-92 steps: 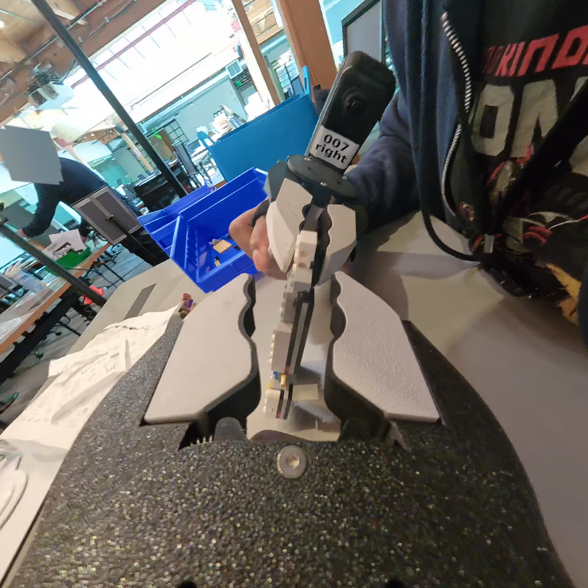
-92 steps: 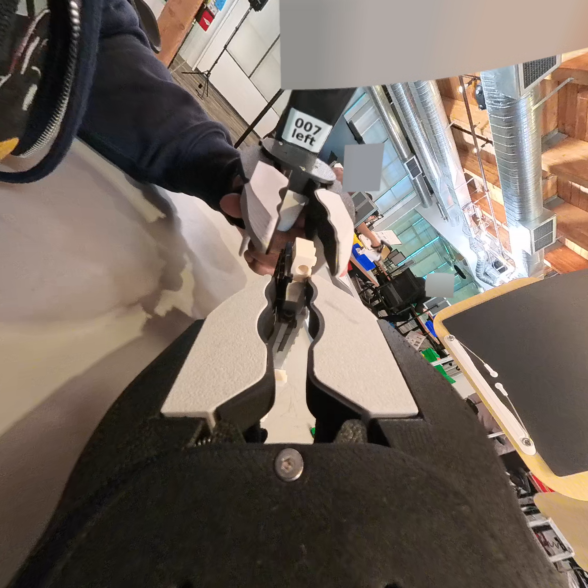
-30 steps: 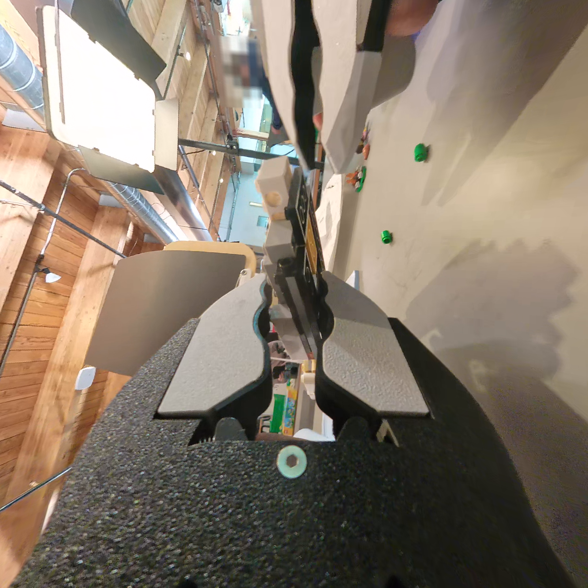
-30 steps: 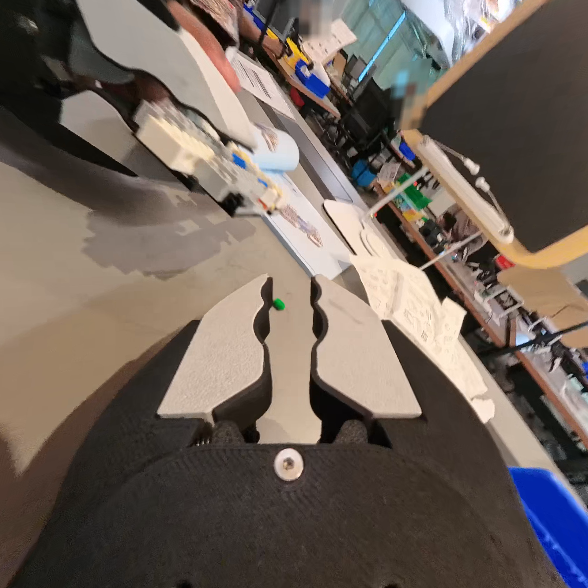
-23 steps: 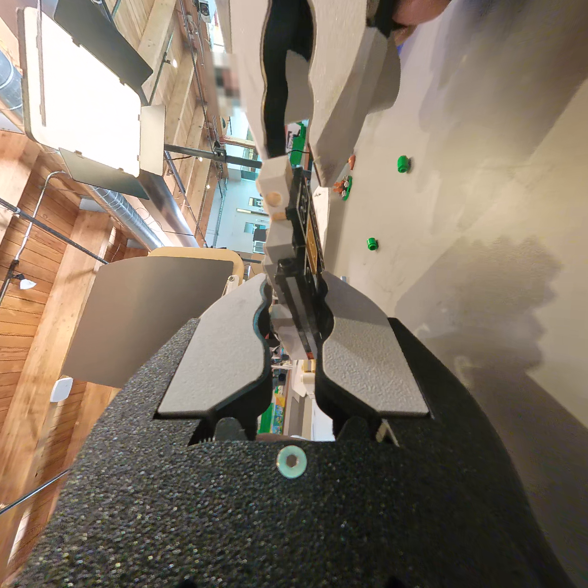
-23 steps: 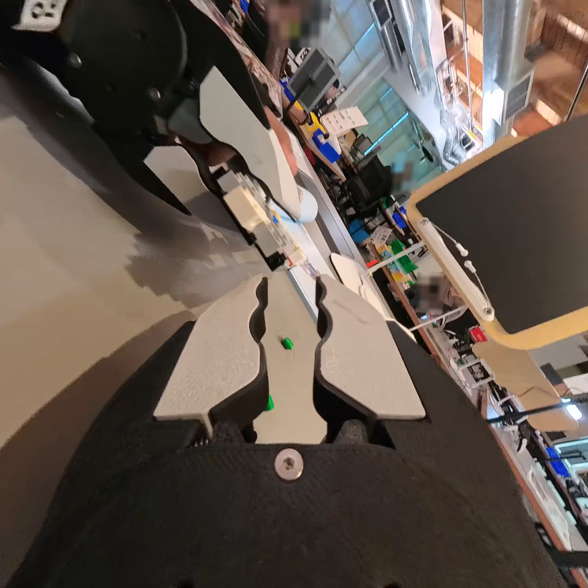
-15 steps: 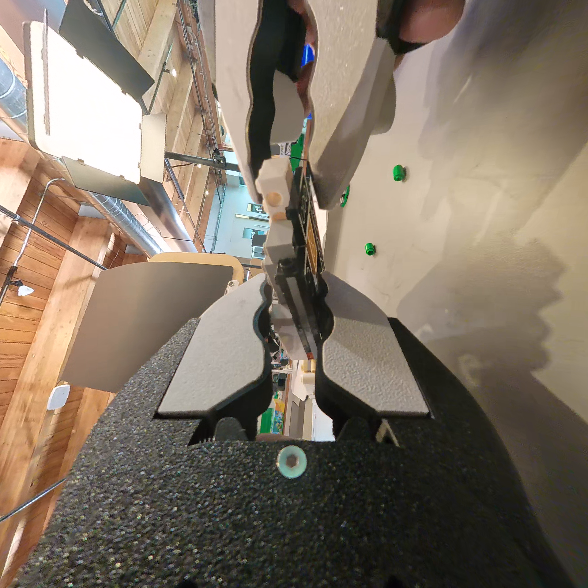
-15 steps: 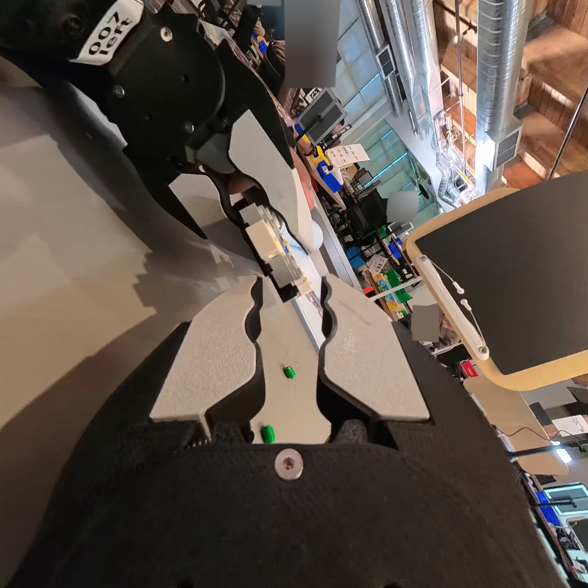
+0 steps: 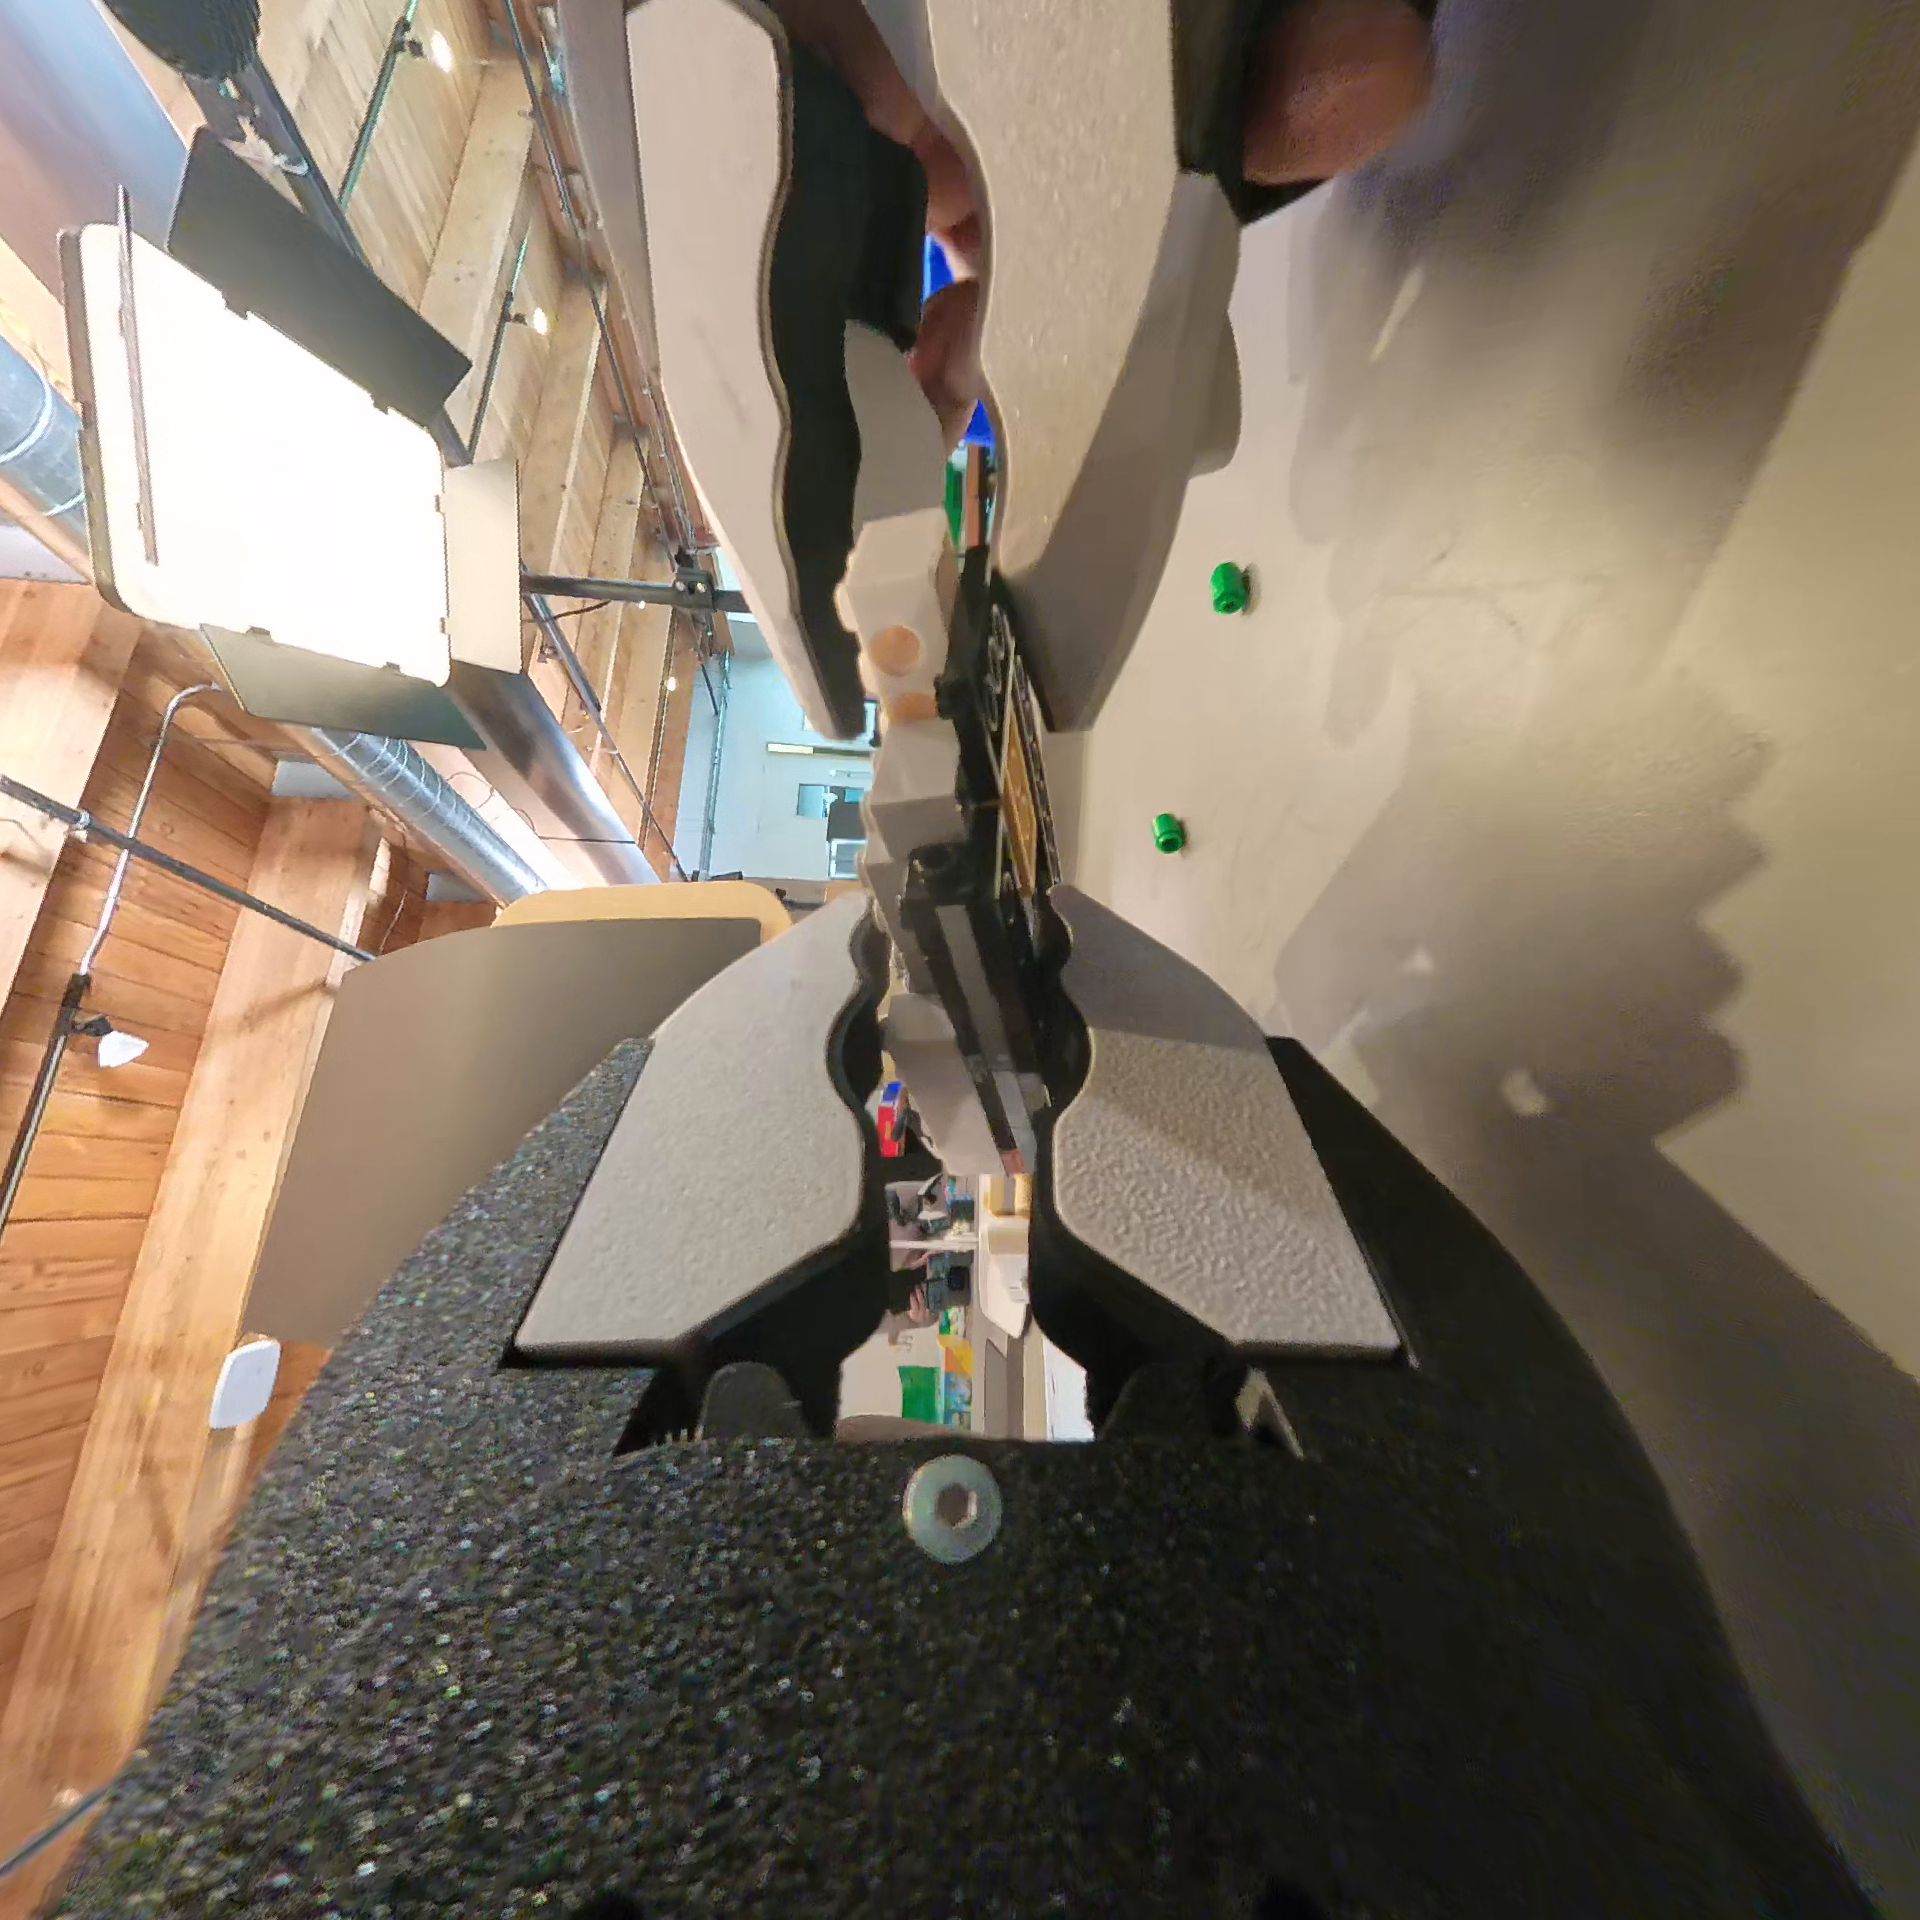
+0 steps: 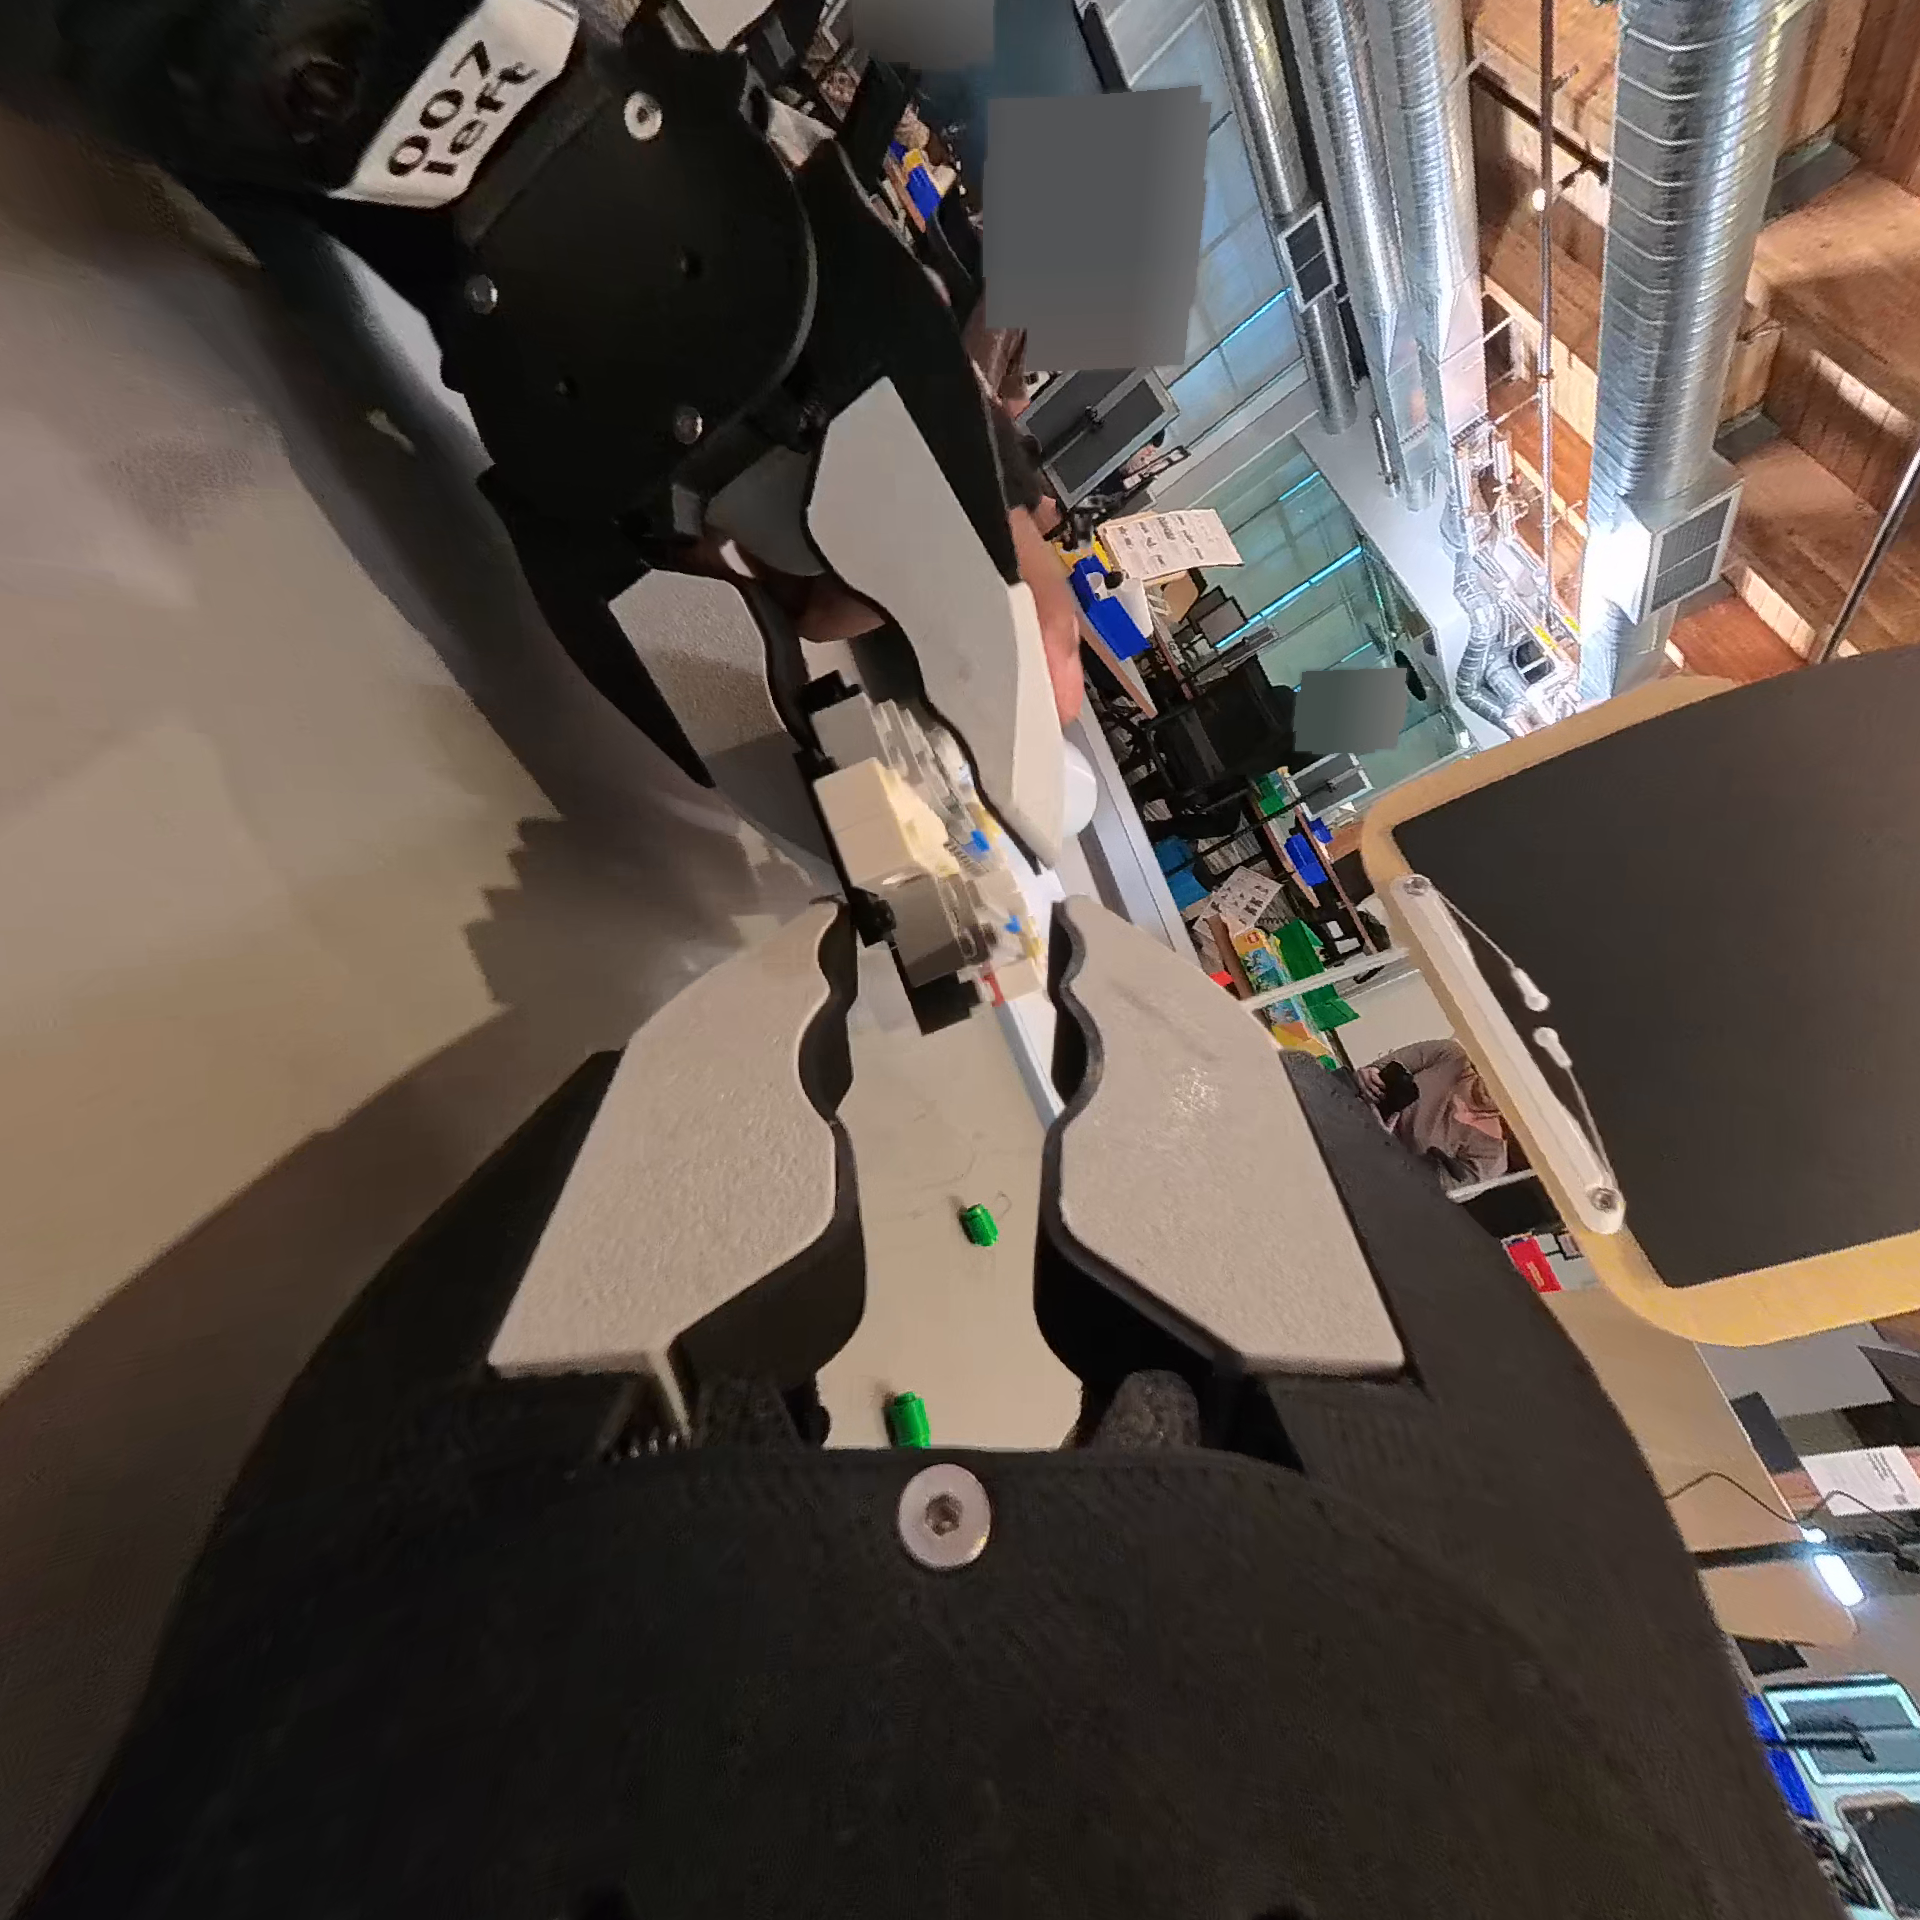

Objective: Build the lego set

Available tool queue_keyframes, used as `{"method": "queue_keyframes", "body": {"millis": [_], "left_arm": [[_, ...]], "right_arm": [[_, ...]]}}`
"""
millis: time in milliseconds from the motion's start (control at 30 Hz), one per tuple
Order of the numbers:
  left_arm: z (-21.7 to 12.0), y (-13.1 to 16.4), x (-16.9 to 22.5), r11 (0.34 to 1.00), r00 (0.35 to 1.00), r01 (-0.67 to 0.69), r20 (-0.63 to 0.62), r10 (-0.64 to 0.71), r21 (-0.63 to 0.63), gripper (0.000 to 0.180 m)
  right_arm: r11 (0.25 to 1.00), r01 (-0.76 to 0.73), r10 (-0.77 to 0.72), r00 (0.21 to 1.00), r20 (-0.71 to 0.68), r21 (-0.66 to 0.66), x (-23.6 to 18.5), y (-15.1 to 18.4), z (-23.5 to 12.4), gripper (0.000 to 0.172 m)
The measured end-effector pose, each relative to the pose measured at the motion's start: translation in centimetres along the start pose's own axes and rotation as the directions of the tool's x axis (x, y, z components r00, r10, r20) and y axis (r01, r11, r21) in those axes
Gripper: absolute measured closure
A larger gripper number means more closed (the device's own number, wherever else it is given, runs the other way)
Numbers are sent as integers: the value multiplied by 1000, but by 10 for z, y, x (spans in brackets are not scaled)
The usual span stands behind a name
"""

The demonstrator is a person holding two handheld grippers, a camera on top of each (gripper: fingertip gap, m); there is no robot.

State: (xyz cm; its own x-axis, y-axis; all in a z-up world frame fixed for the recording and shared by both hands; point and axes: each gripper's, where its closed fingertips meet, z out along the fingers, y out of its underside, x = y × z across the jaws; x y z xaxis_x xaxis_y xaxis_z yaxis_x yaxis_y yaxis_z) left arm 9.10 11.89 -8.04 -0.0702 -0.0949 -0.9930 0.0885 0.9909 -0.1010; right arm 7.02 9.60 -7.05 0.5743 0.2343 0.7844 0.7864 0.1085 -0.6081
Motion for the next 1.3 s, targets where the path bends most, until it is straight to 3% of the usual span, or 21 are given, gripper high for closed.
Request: {"method": "queue_keyframes", "body": {"millis": [400,533,767,900,967,1000,1100,1200,1300], "left_arm": [[-3,-16,-3,998,999,34,3,-35,57,150],[-3,-15,-8,992,993,116,9,-117,49,139],[-3,15,-1,962,959,269,-80,-273,-54,125],[-8,33,4,887,871,451,-167,-462,-102,125],[-11,42,0,777,752,614,-196,-629,-136,126],[-12,43,-1,684,648,713,-227,-727,-155,126],[-13,40,-8,306,233,924,-295,-927,-229,123],[-11,32,-12,-91,-193,947,-321,-927,-308,124],[-8,18,-18,-391,-509,846,-336,-792,-362,124]], "right_arm": [[994,111,-111,993,-30,-3,-5,-5,6,150],[993,121,-120,992,-40,9,-2,-7,4,152],[986,166,-166,984,-59,-11,1,-4,2,152],[976,217,-218,972,-91,-30,7,-2,-2,152],[969,244,-248,962,-114,-44,11,-1,-4,152],[965,256,-260,958,-123,-50,13,0,-5,152],[953,295,-302,943,-140,-66,17,1,-6,152],[943,323,-331,930,-157,-77,19,1,-7,152],[930,354,-366,914,-174,-98,22,3,-6,152]]}}
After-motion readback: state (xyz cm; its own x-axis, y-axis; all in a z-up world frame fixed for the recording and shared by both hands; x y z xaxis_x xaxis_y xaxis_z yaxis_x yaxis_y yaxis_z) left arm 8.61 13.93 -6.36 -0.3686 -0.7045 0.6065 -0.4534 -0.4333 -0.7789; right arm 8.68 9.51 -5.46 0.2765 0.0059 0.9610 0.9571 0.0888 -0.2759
